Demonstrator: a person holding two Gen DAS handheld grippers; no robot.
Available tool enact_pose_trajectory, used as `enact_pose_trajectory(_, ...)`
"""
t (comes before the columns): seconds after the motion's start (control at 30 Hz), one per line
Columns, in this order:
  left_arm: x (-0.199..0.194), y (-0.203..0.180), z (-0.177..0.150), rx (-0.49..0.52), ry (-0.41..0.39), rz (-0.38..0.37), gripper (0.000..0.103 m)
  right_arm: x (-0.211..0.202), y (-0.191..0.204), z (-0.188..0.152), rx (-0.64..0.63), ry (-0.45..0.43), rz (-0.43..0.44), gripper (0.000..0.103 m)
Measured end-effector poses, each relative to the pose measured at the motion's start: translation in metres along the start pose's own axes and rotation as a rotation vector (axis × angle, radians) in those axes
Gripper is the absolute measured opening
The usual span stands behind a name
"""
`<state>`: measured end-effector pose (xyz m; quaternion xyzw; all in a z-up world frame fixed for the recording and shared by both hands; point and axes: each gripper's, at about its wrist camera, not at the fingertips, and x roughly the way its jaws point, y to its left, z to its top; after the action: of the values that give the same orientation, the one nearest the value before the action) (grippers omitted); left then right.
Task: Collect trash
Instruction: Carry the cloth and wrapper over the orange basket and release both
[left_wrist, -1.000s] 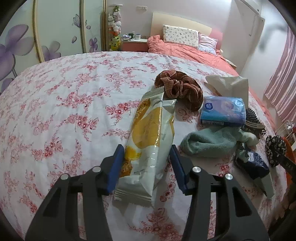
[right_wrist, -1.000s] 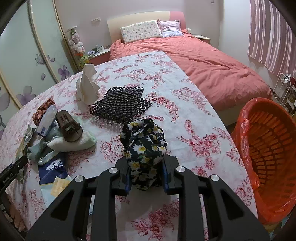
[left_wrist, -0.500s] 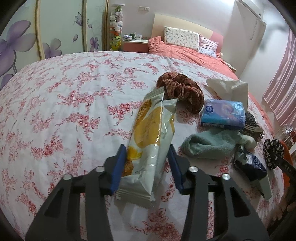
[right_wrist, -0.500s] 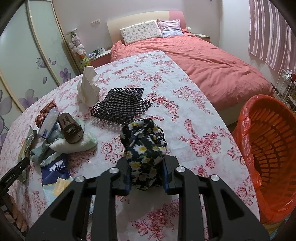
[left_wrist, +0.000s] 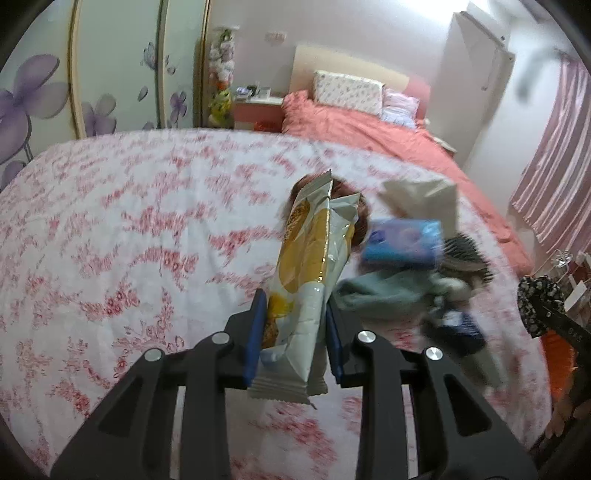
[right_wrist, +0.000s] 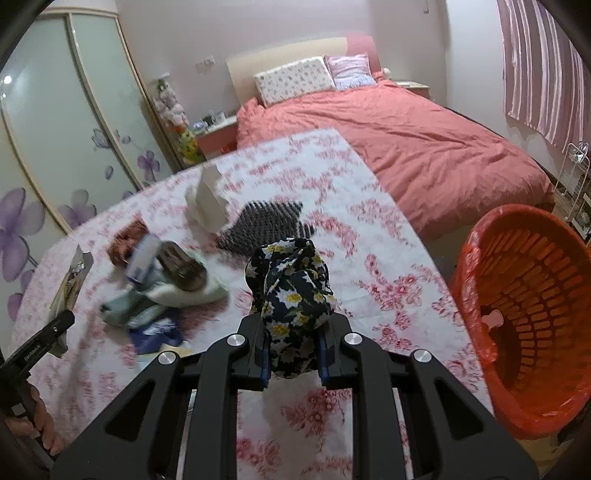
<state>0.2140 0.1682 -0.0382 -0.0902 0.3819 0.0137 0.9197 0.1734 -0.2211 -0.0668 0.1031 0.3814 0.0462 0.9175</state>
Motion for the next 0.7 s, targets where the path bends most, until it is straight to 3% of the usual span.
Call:
enact_pose_trajectory(0.17, -0.031, -0.029, 0.005, 0.03, -0.053, -0.042, 0.03, -0.033, -0.009, 0.007, 0.02, -0.064, 0.016, 0.019)
enact_pose_trajectory(0.37, -0.063, -0.09, 0.005, 0.102, -0.102, -0.139, 0.03, -0.071, -0.03, 0.008, 0.048, -0.143, -0.01, 0.019)
enact_pose_trajectory(0.7, -0.076, -0.205, -0.012, 0.234, -0.09, -0.324, 0.03, -0.109, -0.087, 0.005, 0.12, -0.241, -0.093, 0.019)
